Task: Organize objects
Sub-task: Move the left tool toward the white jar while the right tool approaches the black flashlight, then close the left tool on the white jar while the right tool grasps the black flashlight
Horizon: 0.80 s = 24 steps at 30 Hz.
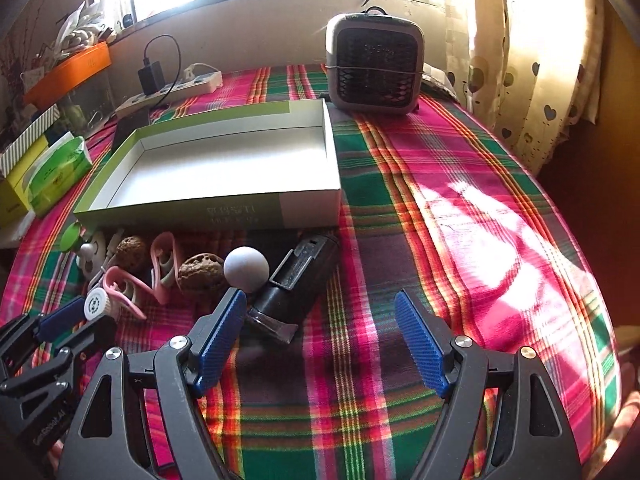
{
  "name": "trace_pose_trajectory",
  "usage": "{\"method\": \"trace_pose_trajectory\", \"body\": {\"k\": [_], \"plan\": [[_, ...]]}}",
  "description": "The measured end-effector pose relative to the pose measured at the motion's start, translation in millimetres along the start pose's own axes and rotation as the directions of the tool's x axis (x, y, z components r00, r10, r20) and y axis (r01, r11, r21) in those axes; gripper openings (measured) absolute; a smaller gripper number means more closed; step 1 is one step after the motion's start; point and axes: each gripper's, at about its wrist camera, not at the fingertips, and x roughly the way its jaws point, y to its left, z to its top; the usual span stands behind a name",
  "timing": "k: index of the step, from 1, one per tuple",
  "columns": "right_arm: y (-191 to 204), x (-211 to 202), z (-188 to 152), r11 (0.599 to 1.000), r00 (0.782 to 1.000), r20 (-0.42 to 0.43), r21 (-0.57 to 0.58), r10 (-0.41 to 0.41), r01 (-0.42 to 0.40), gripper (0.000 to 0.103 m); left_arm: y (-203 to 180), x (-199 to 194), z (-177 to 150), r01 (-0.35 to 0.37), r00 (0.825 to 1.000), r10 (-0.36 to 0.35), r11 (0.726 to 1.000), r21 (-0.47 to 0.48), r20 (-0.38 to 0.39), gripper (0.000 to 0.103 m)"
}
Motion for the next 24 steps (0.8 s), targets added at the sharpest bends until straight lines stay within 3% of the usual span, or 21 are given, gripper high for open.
{"method": "trace_pose_trajectory", "body": {"k": [4, 18, 24], "plan": [[-6, -3, -2, 0.999, 0.999, -0.003, -0.003, -0.036, 0.036, 0.077, -2, 0, 0, 0.001, 1.000, -0.001, 1.000, 0.000, -0.001, 0.036], [-6, 19, 3, 0.999, 0.999, -0.035, 0.002, -0.036, 0.036, 0.077, -1, 1, 0, 0.014, 1.000, -0.014, 1.000, 0.003, -0.009, 0.036], [-2, 22, 5, 1.000, 1.000, -0.017, -0.015, -0.006, 0.006, 0.066, -1, 1, -1, 0.016, 1.000, -0.016, 1.000, -0.013, -0.008, 0.036]]}}
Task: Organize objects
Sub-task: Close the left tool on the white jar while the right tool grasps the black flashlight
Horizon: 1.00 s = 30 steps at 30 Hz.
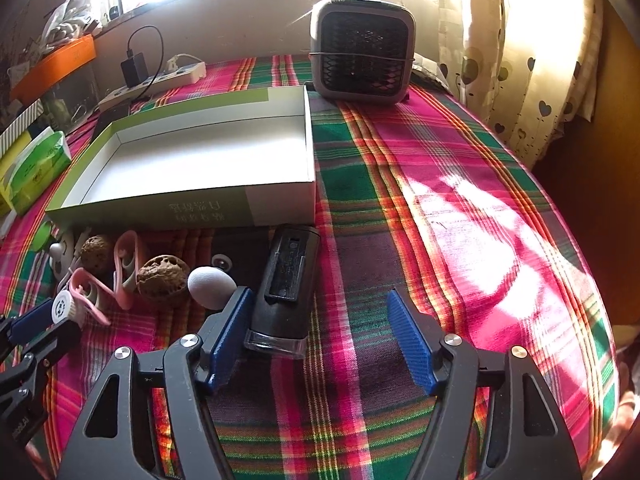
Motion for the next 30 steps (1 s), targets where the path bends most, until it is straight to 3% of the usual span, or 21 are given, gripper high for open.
{"method": "trace_pose_trajectory", "body": {"k": [7, 14, 30], "plan": [[3, -1, -1, 0.999, 0.999, 0.013, -0.016, 0.041, -0.041, 0.049, 3, 0, 1, -0.008, 1.000, 0.008, 1.000, 0.003, -0.002, 0.036], [3, -3, -2, 0.998, 0.998, 0.020, -0.027, 0.060, -0.059, 0.031, 7, 0, 4, -0.031, 0.999, 0.031, 0.999, -0.006, -0.007, 0.026], [0, -11, -7, 0.995, 0.994, 0.039, -0.027, 0.099, -0.098, 0.029, 13, -7, 4, -0.033, 0.999, 0.033, 0.999, -0.015, 0.003, 0.025]]}}
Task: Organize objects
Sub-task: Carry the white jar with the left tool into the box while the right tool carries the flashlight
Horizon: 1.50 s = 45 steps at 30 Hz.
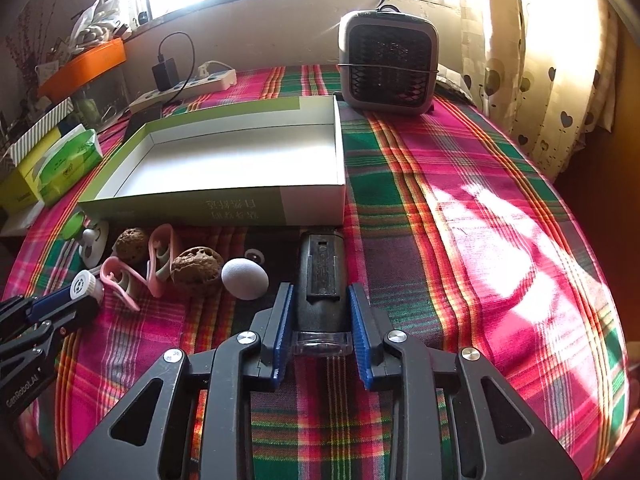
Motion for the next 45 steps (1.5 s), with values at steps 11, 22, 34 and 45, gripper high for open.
{"method": "trace_pose_trajectory", "body": {"k": [11, 22, 34, 45], "plan": [[3, -21, 7, 0.999, 0.998, 0.041, -0.003, 0.049, -0.049, 0.029, 1, -16, 16, 0.013, 0.999, -0.013, 1.000, 0.007, 0.038, 0.025], [12, -23, 39, 0.996, 0.995, 0.058, -0.044, 0.083, -0.081, 0.029, 2, -4, 57, 0.044, 0.999, -0.044, 0.999, 0.000, 0.028, 0.025], [19, 14, 81, 0.992, 0.992, 0.023, -0.049, 0.121, -0.120, 0.029, 6, 35, 108, 0.054, 0.998, -0.054, 0.999, -0.002, 0.022, 0.025], [27, 53, 110, 0.989, 0.991, -0.026, -0.066, 0.128, -0.130, 0.029, 10, 81, 141, 0.041, 0.999, -0.041, 0.999, -0.004, -0.017, 0.025]]}}
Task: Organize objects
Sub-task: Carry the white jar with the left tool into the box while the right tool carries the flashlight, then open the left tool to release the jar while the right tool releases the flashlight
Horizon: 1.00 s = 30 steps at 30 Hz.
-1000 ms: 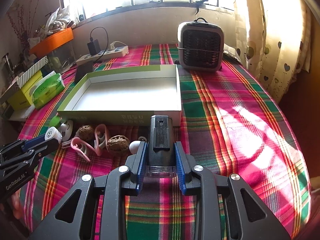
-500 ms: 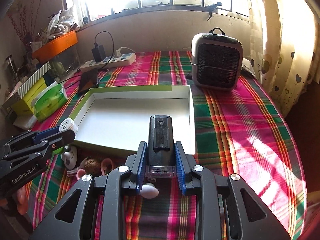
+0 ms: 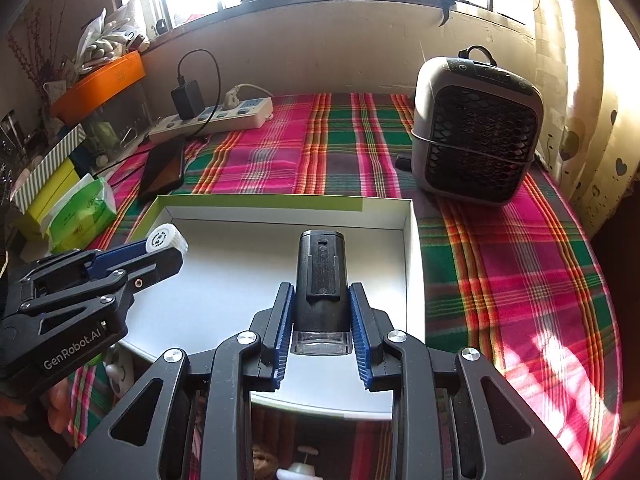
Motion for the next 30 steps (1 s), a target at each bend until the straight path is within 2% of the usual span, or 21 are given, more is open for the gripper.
{"method": "trace_pose_trajectory", "body": {"k": [15, 30], "plan": [[-7, 35, 15, 1.000, 0.998, -0.057, 0.012, 0.005, -0.004, 0.029, 7, 44, 12, -0.007, 0.997, 0.006, 1.000, -0.020, -0.075, 0.025], [-6, 41, 14, 1.000, 0.998, -0.063, 0.004, -0.012, 0.012, 0.029, 6, 47, 15, -0.016, 0.997, 0.015, 1.000, -0.008, -0.079, 0.026]]}}
